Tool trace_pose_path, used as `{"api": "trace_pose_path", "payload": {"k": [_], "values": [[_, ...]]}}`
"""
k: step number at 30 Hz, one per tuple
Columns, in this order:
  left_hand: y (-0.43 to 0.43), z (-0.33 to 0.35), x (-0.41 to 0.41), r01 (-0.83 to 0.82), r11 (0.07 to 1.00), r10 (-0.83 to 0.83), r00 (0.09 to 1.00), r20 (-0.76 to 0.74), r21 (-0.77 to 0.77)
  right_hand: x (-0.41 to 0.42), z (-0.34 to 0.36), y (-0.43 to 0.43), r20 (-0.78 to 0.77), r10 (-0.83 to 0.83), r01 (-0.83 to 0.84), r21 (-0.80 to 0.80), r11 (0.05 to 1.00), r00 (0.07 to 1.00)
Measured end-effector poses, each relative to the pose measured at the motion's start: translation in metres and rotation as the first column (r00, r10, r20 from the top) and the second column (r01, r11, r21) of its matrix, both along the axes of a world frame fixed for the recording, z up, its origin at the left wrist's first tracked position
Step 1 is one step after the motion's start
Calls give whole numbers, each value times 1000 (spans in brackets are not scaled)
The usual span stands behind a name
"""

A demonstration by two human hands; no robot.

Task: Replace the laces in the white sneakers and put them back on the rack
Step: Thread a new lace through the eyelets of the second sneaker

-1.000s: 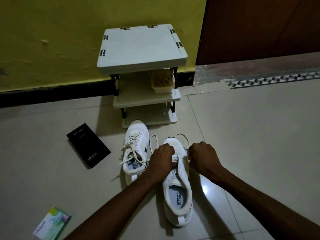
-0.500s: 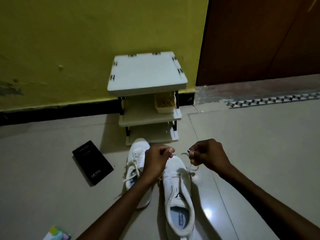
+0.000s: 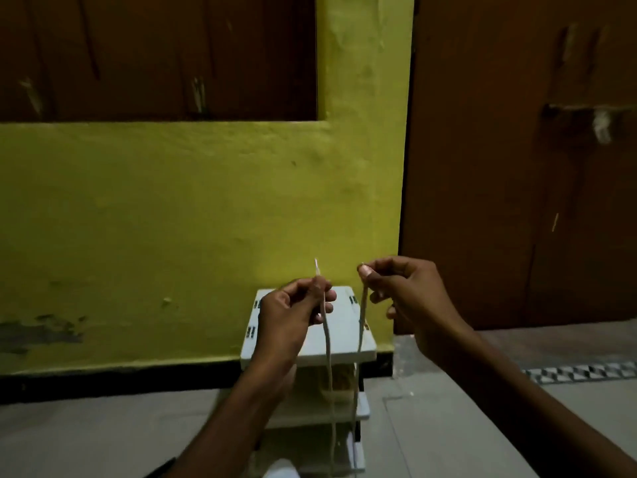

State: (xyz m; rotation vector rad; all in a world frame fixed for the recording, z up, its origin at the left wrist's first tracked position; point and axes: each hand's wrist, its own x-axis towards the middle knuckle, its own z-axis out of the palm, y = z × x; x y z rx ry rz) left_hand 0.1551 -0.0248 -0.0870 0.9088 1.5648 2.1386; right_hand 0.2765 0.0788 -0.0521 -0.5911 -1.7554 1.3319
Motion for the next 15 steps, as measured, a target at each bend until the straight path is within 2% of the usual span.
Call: {"api": "trace_pose_path", "payload": {"k": [5, 9, 15], "values": [[0, 59, 0, -17, 996, 29, 990, -135, 90, -3, 55, -7, -79, 32, -33, -15, 999, 996], [1, 97, 4, -11, 992, 36, 980, -196, 127, -3, 83, -14, -133, 23, -18, 42, 999, 991], [-3, 111, 10, -27, 989, 62, 968, -244, 146, 1, 100, -18, -179, 20, -7, 72, 997, 984]]}}
